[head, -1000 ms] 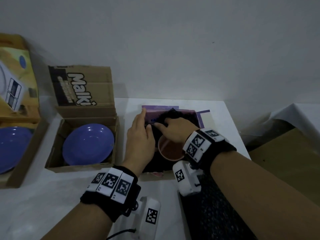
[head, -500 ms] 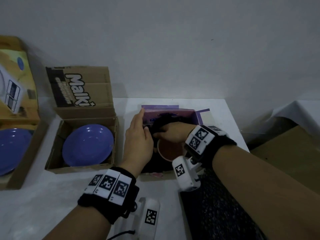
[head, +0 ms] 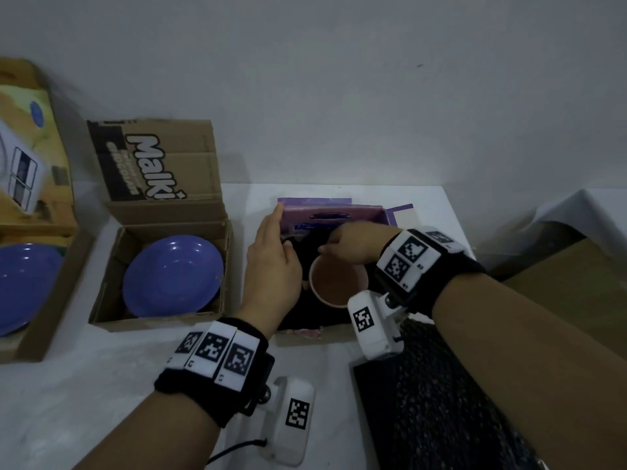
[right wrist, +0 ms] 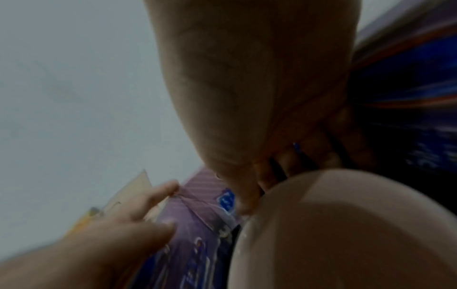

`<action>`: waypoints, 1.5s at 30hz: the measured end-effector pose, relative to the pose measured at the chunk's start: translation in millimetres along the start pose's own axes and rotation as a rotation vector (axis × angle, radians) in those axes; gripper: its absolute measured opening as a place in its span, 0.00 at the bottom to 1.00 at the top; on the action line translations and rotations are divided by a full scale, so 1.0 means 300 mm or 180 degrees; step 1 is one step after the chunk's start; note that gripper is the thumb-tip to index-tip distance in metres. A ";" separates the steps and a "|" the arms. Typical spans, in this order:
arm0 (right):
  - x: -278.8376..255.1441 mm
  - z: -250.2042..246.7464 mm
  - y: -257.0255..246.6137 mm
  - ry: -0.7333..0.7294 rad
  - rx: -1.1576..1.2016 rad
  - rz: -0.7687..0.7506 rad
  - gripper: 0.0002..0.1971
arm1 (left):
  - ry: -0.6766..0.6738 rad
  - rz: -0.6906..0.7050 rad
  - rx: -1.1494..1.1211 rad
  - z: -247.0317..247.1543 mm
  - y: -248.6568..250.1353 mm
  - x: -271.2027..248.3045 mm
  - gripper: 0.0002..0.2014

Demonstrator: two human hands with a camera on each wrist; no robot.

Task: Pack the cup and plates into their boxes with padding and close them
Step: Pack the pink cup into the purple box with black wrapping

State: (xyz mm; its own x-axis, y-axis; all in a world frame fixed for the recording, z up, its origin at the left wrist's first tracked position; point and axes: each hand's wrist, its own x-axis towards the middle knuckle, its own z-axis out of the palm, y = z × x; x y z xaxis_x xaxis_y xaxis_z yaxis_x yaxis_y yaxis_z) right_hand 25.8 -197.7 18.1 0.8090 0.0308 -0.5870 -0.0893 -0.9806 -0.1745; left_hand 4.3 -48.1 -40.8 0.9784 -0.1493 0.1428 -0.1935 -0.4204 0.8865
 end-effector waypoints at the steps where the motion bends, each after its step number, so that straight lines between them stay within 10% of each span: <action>1: -0.010 -0.016 0.010 0.0130 -0.0032 -0.0076 0.22 | 0.0006 -0.0007 -0.0002 0.001 -0.002 0.001 0.28; 7: -0.068 0.063 -0.012 -0.0385 -0.0539 -0.0160 0.61 | -0.0031 -0.0084 -0.0051 0.003 -0.005 0.006 0.29; 17: -0.081 0.105 0.000 0.0289 0.0062 -0.0195 0.43 | -0.0011 -0.0174 -0.0077 0.001 0.021 0.001 0.28; 24: -0.141 0.123 0.013 0.0362 0.0311 -0.0147 0.59 | -0.0023 -0.0206 0.0039 -0.006 0.021 0.003 0.28; 29: -0.254 0.095 0.098 0.2077 0.0329 0.0122 0.30 | 0.0025 -0.0187 0.0174 0.002 0.009 0.010 0.29; 32: -0.268 0.140 0.147 0.2257 0.0807 0.0343 0.21 | 0.0041 -0.0152 0.0251 0.003 0.008 0.009 0.29; 40: -0.351 0.256 0.244 0.2178 0.2948 0.0587 0.10 | 0.0036 0.0163 0.0967 -0.004 0.018 0.002 0.30; 42: -0.392 0.325 0.280 0.1772 0.2122 0.0615 0.12 | 0.0019 0.0196 0.1099 -0.002 0.020 0.001 0.30; 45: -0.434 0.432 0.293 0.0149 0.0727 0.0375 0.40 | 0.0004 0.0239 0.1159 -0.004 0.019 0.005 0.30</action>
State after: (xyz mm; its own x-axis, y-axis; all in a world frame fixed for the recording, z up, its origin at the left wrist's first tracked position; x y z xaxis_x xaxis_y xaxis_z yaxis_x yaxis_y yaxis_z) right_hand -162.7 -262.9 -23.2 0.8108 -0.0952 -0.5775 -0.3090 -0.9076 -0.2842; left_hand 4.6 -49.7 -35.0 0.9606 -0.1908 0.2023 -0.2776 -0.6992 0.6588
